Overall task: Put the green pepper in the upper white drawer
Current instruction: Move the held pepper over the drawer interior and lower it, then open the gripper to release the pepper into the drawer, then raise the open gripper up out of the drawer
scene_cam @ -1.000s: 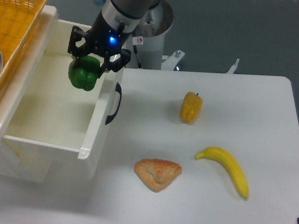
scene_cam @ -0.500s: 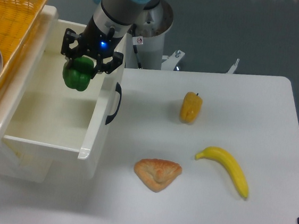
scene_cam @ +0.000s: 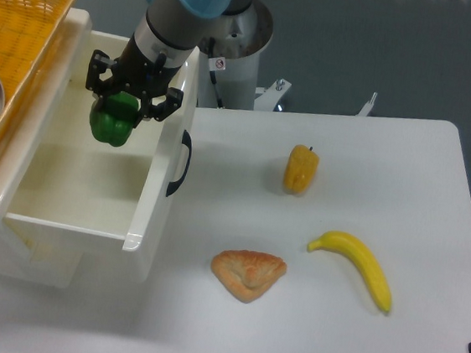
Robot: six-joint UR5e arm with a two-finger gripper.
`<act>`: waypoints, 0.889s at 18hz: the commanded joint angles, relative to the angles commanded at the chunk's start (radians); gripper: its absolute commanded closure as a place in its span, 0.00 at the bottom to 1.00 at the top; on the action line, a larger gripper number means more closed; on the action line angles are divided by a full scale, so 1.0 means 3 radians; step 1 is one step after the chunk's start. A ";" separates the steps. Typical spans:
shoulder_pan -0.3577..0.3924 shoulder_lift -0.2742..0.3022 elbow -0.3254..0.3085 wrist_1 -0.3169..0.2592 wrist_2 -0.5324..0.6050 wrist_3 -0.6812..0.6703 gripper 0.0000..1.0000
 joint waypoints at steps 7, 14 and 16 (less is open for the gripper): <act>-0.0015 -0.0046 0.0000 0.0000 0.0010 0.0010 0.31; -0.0015 -0.0046 0.0026 0.0000 0.0010 0.0010 0.21; -0.0015 -0.0041 0.0036 0.0000 0.0010 0.0010 0.21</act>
